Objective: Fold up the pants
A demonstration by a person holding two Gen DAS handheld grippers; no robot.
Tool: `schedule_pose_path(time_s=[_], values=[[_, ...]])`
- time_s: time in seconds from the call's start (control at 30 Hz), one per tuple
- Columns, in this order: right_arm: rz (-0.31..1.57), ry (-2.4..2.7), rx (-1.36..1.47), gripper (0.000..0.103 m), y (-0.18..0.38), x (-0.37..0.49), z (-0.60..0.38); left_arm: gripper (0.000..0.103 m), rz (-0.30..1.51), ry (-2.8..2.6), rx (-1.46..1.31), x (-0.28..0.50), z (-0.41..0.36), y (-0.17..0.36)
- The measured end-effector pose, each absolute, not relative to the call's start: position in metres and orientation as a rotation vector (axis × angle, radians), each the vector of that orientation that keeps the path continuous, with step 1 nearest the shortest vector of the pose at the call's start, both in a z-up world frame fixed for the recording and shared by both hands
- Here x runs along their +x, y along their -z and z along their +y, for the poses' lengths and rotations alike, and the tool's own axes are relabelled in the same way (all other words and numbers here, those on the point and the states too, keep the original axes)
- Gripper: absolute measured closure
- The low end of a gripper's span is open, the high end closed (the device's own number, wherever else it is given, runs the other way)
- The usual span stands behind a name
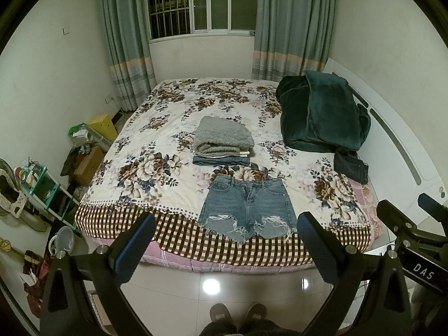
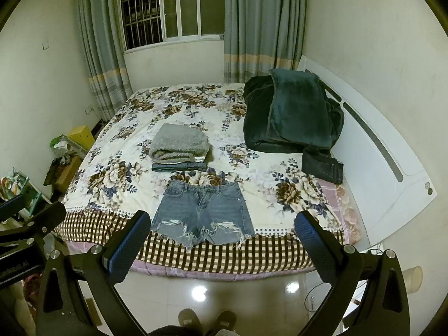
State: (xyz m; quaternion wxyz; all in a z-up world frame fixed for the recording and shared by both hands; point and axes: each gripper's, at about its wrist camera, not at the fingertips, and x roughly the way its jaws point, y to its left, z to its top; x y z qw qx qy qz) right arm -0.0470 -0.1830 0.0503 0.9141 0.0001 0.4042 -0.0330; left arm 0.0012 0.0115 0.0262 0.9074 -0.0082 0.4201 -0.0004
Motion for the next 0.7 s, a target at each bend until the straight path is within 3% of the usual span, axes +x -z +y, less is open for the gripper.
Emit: schedule_pose_path(time_s=[0.4, 0.7], values=[[0.877, 0.083, 0.038, 0.000, -0.027, -0.043, -0.187, 0.000, 0.878, -0.007, -0.008, 0.013, 0.012, -0.008], [0.987, 0.120, 0.110, 0.000, 0.052, 0.042, -0.241, 0.000, 0.914, -0.102, 0.046, 0.094, -0.001, 0.068]])
